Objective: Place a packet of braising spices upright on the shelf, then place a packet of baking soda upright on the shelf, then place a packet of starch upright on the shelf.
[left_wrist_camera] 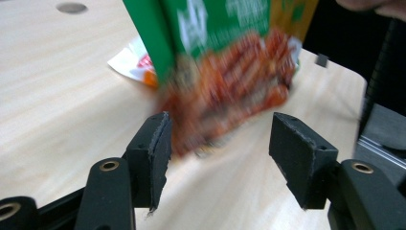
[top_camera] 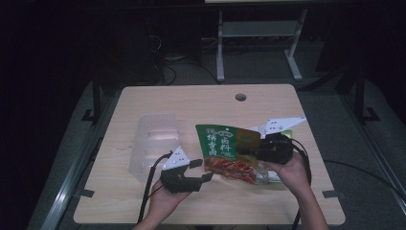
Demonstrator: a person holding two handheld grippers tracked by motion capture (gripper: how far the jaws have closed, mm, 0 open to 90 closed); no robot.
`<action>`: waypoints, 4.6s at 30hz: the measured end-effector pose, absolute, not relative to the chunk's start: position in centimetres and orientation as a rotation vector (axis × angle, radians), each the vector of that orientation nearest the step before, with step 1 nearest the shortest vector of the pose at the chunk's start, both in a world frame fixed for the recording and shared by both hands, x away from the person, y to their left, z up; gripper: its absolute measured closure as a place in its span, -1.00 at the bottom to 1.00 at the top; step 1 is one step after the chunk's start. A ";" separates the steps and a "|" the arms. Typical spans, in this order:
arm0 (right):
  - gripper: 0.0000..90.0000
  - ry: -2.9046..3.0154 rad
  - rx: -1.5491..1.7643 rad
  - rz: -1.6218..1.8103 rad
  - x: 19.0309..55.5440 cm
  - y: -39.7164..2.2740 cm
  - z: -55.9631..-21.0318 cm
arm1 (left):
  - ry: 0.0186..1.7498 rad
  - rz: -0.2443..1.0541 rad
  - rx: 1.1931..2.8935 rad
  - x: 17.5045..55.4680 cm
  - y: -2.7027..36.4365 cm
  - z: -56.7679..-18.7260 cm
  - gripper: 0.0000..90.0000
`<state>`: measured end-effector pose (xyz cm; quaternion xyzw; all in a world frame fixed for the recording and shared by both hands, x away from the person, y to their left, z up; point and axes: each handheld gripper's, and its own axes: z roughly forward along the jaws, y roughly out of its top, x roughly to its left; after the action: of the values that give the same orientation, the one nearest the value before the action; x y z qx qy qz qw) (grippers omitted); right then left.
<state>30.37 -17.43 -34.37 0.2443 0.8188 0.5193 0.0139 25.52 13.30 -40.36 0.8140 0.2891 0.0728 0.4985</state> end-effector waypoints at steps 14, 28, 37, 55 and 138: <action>1.00 2.534 0.797 1.566 31.5 -16.7 -32.3 | 0.653 0.184 2.022 24.3 14.3 -42.3 -0.24; 1.00 2.520 0.817 1.545 33.5 -15.3 -30.9 | 0.630 0.185 2.033 24.2 14.8 -42.7 -0.38; 1.00 2.506 0.806 1.553 34.6 -14.1 -29.9 | 0.607 0.196 2.042 24.1 14.8 -42.7 -0.41; 1.00 2.535 0.743 1.507 36.6 -11.1 -27.6 | 0.594 0.191 2.060 23.9 14.7 -42.8 -0.42; 1.00 2.666 0.783 1.606 48.5 7.7 -34.3 | 0.612 0.163 2.067 24.6 15.3 -43.2 -0.44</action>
<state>48.50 7.66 -34.27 0.2437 0.8303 0.5000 -0.0339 24.57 15.31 -43.24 0.8436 0.2500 0.0664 0.4705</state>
